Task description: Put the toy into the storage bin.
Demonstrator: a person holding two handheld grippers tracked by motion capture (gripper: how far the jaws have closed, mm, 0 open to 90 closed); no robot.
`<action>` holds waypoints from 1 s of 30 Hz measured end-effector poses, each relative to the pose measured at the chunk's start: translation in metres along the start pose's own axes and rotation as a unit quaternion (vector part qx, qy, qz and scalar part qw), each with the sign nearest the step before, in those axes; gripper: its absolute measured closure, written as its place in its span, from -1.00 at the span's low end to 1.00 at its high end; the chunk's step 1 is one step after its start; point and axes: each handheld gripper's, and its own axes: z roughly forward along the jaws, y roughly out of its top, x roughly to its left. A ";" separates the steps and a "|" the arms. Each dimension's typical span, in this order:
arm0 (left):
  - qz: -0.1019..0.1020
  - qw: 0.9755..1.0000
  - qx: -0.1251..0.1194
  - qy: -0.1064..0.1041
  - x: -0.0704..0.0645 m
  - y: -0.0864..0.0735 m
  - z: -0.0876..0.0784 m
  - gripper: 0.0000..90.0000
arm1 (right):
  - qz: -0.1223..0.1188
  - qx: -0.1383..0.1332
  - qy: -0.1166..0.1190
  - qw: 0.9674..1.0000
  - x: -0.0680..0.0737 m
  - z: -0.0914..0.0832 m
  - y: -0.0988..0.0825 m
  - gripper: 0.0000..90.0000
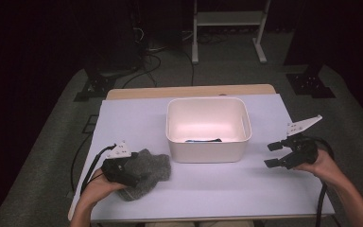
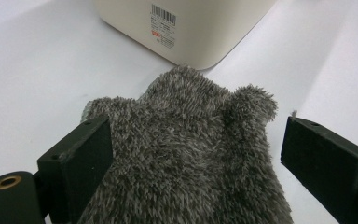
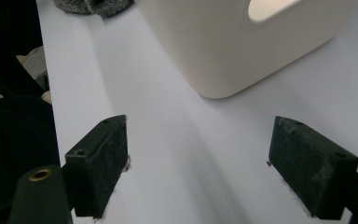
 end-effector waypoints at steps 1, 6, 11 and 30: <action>0.000 1.000 0.000 0.000 0.000 0.000 0.000 -0.81 | 0.001 0.000 0.001 1.000 0.000 0.001 -0.002 -0.59; 0.002 1.000 0.002 0.000 0.000 0.000 0.001 -0.81 | 0.008 -0.001 -0.001 1.000 -0.002 0.004 -0.010 -0.59; 0.000 1.000 0.001 0.000 0.001 -0.001 0.000 -0.81 | 0.019 0.000 0.003 1.000 -0.004 0.009 -0.018 -0.60; 0.008 1.000 0.015 -0.001 -0.001 -0.004 0.010 -0.81 | 0.047 -0.036 -0.026 0.998 -0.005 0.016 -0.058 -0.63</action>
